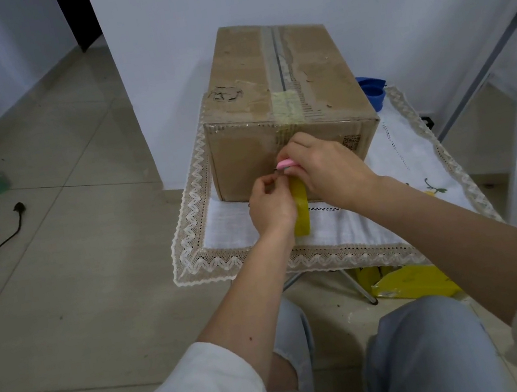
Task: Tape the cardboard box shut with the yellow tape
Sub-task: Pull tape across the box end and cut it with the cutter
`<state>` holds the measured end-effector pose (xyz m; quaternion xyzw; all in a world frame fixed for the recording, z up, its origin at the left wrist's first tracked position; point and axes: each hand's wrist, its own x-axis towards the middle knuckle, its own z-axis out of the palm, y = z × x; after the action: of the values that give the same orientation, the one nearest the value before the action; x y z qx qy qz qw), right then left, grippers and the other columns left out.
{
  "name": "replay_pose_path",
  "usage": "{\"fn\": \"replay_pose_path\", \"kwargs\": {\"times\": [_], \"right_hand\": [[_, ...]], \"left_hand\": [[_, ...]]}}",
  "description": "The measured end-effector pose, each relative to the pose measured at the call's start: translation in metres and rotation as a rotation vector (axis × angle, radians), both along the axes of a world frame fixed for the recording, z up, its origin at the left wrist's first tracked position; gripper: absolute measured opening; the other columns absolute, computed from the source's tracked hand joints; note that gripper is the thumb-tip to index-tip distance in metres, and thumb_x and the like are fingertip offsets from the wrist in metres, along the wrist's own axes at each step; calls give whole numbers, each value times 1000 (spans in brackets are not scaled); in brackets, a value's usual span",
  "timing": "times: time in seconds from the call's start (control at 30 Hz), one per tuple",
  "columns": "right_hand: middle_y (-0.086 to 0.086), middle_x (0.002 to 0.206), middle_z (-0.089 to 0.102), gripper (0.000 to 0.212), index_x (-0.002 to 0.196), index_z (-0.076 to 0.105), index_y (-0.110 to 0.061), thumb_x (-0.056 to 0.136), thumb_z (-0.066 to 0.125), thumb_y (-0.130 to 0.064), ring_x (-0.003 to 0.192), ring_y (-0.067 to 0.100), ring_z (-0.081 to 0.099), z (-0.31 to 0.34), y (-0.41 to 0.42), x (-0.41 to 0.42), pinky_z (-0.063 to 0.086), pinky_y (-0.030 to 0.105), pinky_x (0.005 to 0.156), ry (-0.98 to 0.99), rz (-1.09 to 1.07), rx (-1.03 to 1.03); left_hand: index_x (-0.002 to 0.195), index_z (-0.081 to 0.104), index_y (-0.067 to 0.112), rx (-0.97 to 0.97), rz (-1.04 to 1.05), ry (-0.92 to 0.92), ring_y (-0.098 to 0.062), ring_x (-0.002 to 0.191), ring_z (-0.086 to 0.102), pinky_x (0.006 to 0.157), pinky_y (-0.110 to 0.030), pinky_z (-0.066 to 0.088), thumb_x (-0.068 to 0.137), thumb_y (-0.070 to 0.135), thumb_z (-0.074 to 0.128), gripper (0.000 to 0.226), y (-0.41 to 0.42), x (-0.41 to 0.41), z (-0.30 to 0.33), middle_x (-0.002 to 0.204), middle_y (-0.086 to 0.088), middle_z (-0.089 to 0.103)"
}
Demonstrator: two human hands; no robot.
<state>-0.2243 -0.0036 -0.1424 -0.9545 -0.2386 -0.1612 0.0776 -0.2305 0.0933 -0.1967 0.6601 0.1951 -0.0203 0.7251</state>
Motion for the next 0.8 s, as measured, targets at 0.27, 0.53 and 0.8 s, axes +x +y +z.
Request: {"fn": "replay_pose_path", "kwargs": {"times": [0.27, 0.53, 0.8], "right_hand": [[12, 104, 58, 21, 106, 63, -7, 97, 52, -22, 83, 32, 63, 1, 2, -1, 50, 39, 65, -10, -29, -35], [13, 103, 58, 21, 105, 63, -6, 97, 51, -22, 81, 33, 63, 2, 3, -3, 51, 40, 63, -22, -44, -59], [14, 100, 58, 22, 102, 63, -5, 97, 52, -22, 78, 35, 63, 1, 1, -5, 50, 41, 61, -30, -43, -43]], "left_hand": [[91, 63, 22, 6, 31, 1, -16, 80, 57, 71, -32, 44, 91, 36, 58, 15, -1, 0, 3, 92, 2, 65], [89, 63, 21, 5, 58, 9, -17, 78, 56, 69, -31, 42, 90, 35, 59, 15, -2, -1, 4, 90, 2, 65], [88, 63, 22, 29, 48, 17, -12, 74, 55, 63, -27, 40, 91, 34, 58, 13, 0, -2, 7, 85, 5, 63]]}}
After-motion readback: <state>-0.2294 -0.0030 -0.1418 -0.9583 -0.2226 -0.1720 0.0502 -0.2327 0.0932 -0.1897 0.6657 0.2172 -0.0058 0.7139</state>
